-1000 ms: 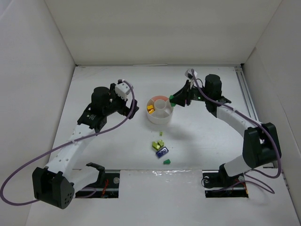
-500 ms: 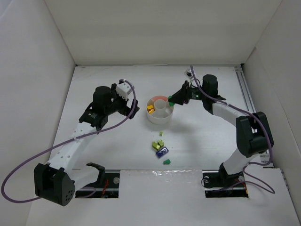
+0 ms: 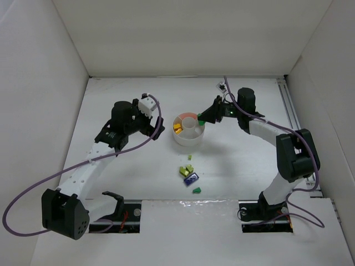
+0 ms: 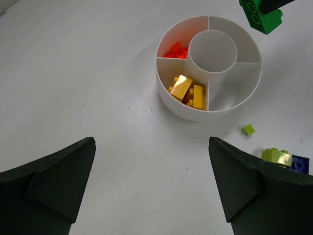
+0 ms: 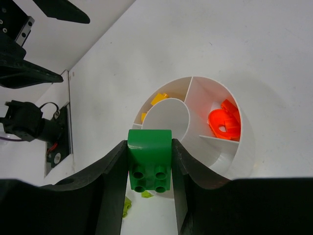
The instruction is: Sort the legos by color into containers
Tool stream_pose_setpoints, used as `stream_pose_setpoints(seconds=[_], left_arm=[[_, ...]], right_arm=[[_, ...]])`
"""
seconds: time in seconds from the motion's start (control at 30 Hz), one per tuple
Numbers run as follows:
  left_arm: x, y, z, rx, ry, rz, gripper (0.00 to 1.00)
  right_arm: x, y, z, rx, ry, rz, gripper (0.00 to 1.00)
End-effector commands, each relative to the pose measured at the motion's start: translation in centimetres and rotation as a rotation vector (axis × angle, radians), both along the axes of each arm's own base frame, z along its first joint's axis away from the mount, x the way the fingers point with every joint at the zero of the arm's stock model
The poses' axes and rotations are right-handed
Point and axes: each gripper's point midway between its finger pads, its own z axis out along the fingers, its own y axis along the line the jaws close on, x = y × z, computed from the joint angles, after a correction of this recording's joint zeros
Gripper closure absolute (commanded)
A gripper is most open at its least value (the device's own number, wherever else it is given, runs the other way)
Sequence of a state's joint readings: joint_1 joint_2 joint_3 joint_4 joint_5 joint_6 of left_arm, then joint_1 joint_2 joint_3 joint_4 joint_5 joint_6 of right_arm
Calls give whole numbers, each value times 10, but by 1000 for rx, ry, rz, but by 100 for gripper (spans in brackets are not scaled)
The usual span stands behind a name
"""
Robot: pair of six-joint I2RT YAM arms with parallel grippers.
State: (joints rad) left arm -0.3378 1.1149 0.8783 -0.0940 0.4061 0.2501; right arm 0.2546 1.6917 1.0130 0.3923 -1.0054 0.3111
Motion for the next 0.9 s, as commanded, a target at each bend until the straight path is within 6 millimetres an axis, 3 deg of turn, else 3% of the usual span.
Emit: stream_pose_setpoints(seconds=[0.0, 0.3, 0.33, 0.67, 0.77, 0.87], left_arm=[[8, -3, 20, -34, -59, -3, 0], [8, -3, 18, -34, -59, -3, 0], [8, -3, 18, -34, -59, -3, 0], [6, -2, 17, -41, -53, 0, 0], [7, -3, 19, -44, -62, 0, 0], [6, -2, 22, -47, -71, 0, 0]], right_arm=[[7, 2, 20, 31, -77, 16, 83], [6, 13, 15, 28, -60, 24, 67], [5, 13, 16, 30, -51, 23, 62], [8, 14, 31, 53, -76, 11, 38], [5, 14, 35, 57, -84, 20, 37], [-9, 10, 57, 77, -138, 76, 40]])
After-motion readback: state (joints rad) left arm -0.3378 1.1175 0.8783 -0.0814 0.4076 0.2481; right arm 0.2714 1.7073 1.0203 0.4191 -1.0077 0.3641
